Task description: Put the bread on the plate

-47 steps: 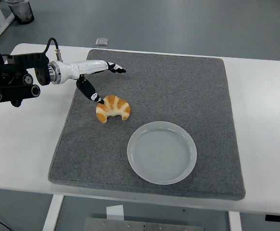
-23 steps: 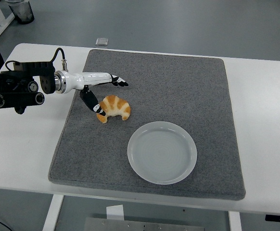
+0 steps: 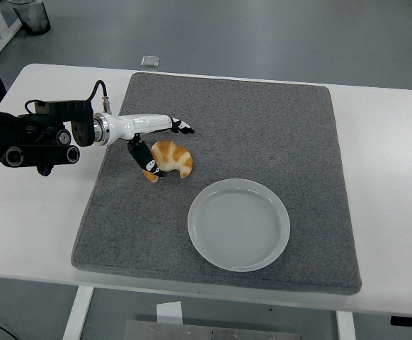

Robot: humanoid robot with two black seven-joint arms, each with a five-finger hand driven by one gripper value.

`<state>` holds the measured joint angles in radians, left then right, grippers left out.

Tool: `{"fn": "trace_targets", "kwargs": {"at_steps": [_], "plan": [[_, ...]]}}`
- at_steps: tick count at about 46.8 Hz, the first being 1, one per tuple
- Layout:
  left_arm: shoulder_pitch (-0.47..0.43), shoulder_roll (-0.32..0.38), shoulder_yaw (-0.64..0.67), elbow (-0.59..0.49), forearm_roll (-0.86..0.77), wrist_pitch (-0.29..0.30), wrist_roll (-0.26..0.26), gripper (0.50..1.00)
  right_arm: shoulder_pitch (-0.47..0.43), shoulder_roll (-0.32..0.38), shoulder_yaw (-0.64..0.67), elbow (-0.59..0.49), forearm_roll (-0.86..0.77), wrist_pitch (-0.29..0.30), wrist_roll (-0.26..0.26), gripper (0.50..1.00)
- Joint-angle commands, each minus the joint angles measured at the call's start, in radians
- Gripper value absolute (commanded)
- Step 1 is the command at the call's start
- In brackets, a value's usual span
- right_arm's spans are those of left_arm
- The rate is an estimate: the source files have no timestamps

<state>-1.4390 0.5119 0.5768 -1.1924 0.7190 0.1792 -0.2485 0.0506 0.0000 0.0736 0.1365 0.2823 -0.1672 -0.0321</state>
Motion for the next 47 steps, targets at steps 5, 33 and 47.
{"fn": "trace_targets", "kwargs": {"at_steps": [5, 33, 47], "plan": [[-0.001, -0.004, -0.002, 0.0, -0.023, -0.001, 0.006, 0.973, 0.002, 0.0, 0.0, 0.0, 0.0, 0.0, 0.0, 0.952], [0.031, -0.033, 0.006, 0.022, -0.024, 0.04, 0.015, 0.864, 0.0, 0.0, 0.0, 0.0, 0.0, 0.0, 0.0, 0.954], [0.037, -0.053, 0.008, 0.033, -0.023, 0.043, 0.015, 0.825, 0.0, 0.0, 0.0, 0.0, 0.0, 0.0, 0.0, 0.952]]}}
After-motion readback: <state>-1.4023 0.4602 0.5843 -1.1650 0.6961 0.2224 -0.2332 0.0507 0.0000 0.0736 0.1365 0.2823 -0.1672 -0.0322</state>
